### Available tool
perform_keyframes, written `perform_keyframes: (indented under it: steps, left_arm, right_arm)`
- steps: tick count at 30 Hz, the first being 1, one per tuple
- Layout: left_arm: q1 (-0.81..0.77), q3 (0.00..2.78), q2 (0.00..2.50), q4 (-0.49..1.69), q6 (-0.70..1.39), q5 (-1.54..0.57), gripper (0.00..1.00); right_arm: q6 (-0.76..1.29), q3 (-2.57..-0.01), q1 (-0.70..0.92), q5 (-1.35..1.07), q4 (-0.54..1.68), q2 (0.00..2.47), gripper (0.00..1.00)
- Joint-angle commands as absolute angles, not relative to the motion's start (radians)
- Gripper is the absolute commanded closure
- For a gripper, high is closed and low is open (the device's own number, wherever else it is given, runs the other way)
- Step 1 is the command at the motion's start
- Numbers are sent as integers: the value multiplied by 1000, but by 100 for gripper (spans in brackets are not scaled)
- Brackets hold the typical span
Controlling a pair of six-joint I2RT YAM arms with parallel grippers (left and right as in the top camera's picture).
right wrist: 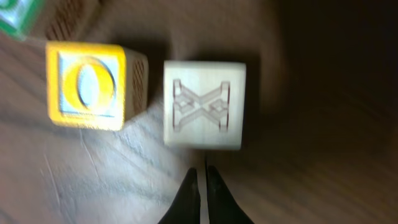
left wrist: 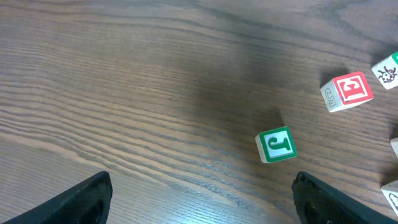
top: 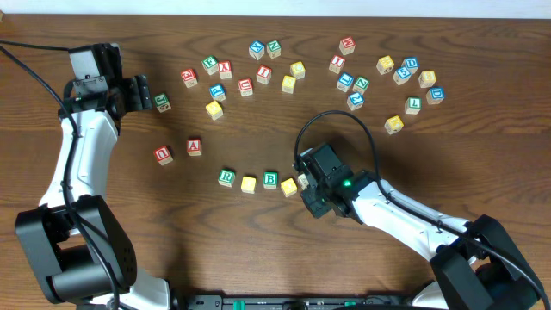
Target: Spell out ROBOT
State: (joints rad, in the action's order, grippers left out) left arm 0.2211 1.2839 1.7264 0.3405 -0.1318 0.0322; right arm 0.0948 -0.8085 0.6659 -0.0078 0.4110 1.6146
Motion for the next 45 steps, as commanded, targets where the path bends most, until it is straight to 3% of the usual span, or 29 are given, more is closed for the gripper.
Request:
perform_keyframes:
  steps: [1,31,45]
  left_arm:
    - [224,1279,1727,343,-138,35,9]
    - [224,1279,1727,343,-138,35,9]
    - [224,1279,1727,343,-138,35,9]
  right_arm:
    - [80,-829,660,-2,388,1603,99]
    - [73,-882,660,9,336,1657,99]
    - [73,-876,669,9,413,1657,99]
